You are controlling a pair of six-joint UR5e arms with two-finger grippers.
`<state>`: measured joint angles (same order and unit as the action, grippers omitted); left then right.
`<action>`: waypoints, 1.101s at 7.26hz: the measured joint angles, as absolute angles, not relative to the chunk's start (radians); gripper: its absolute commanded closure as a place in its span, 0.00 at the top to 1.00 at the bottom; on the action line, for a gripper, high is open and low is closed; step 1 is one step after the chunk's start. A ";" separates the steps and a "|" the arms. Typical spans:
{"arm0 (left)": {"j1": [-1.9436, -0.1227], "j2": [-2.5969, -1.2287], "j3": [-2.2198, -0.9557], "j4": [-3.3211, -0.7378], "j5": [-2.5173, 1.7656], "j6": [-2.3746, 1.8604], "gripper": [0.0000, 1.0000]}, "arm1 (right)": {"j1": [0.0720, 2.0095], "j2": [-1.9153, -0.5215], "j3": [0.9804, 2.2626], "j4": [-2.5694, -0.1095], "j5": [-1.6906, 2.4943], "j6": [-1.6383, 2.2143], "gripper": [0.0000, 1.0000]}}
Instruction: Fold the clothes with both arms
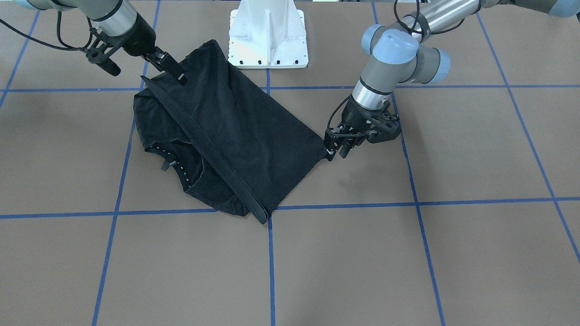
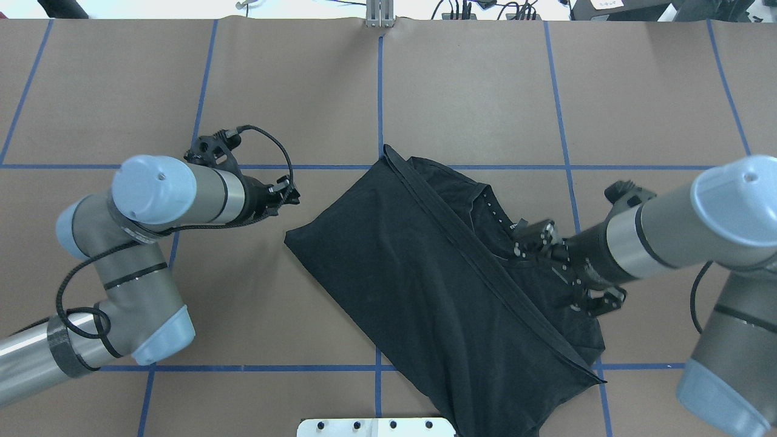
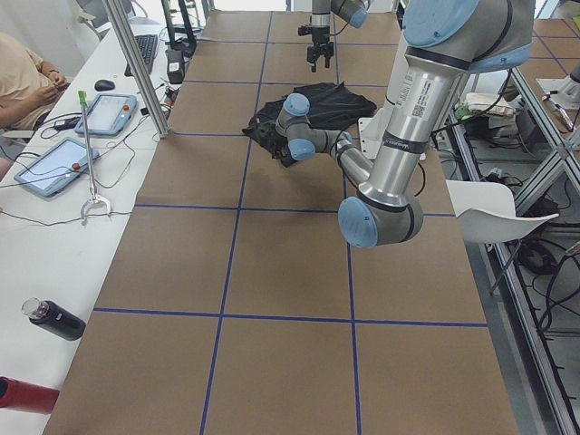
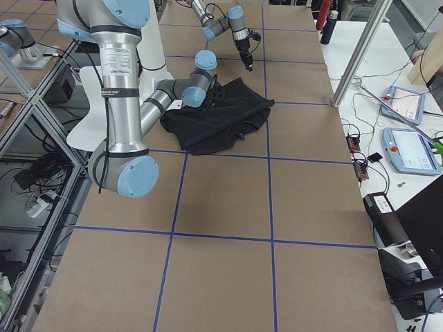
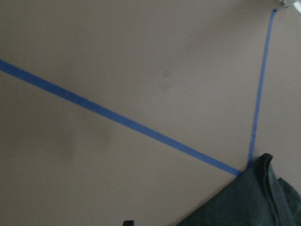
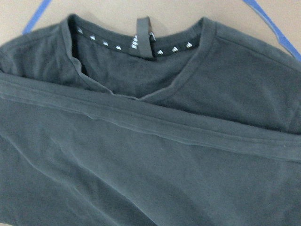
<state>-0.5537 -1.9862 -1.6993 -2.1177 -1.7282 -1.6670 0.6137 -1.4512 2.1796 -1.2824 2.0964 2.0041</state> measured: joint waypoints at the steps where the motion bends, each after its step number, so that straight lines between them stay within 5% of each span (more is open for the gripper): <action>1: -0.527 -1.987 -1.695 -2.106 -1.716 -1.668 0.53 | 0.647 -1.417 2.149 -1.282 2.092 2.004 1.00; 5: -0.466 -1.995 -1.706 -2.000 -1.705 -1.691 0.44 | 0.685 -1.384 2.107 -1.284 2.088 2.003 1.00; 6: -0.462 -1.996 -1.705 -1.994 -1.705 -1.694 0.36 | 0.688 -1.384 2.106 -1.284 2.088 2.004 1.00; 7: -0.460 -1.997 -1.702 -1.992 -1.705 -1.696 0.05 | 0.691 -1.384 2.107 -1.284 2.089 2.004 1.00; 8: -0.459 -1.997 -1.699 -1.992 -1.705 -1.697 0.00 | 0.693 -1.385 2.107 -1.284 2.090 2.005 1.00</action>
<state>-0.4593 -1.9971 -1.6993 -1.9920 -1.7048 -1.6972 0.6934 -1.3845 2.1075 -1.2843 2.0901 2.0047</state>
